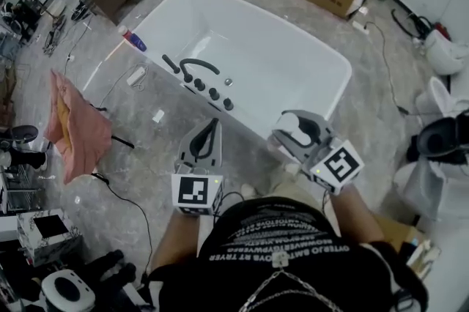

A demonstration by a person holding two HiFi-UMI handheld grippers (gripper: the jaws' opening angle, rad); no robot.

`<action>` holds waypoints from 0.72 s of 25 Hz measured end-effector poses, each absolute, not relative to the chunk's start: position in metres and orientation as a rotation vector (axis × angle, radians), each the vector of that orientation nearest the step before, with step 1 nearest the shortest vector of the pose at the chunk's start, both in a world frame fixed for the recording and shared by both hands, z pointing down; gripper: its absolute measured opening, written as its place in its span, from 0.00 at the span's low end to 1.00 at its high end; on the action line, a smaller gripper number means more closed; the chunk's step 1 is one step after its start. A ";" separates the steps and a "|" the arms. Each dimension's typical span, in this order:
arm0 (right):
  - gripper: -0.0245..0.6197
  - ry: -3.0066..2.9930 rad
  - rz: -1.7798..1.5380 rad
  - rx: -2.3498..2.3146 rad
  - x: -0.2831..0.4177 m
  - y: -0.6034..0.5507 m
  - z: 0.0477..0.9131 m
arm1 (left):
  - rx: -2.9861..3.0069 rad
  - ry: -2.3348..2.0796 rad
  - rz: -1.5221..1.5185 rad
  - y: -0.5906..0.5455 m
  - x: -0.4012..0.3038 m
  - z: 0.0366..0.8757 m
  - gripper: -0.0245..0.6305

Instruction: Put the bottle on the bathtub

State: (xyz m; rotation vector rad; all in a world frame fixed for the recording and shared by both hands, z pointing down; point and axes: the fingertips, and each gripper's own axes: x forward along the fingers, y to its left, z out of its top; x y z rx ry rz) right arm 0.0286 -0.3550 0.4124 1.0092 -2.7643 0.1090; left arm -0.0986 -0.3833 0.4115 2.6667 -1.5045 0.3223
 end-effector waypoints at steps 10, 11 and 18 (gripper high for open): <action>0.25 -2.748 0.175 0.846 0.033 -0.386 0.463 | 2.534 -1.632 0.341 -0.398 -0.096 0.422 0.04; 0.25 -2.745 0.187 0.837 0.032 -0.390 0.469 | 2.523 -1.647 0.352 -0.400 -0.098 0.423 0.04; 0.25 -2.694 0.233 0.743 0.032 -0.408 0.523 | 2.458 -1.740 0.403 -0.404 -0.106 0.430 0.04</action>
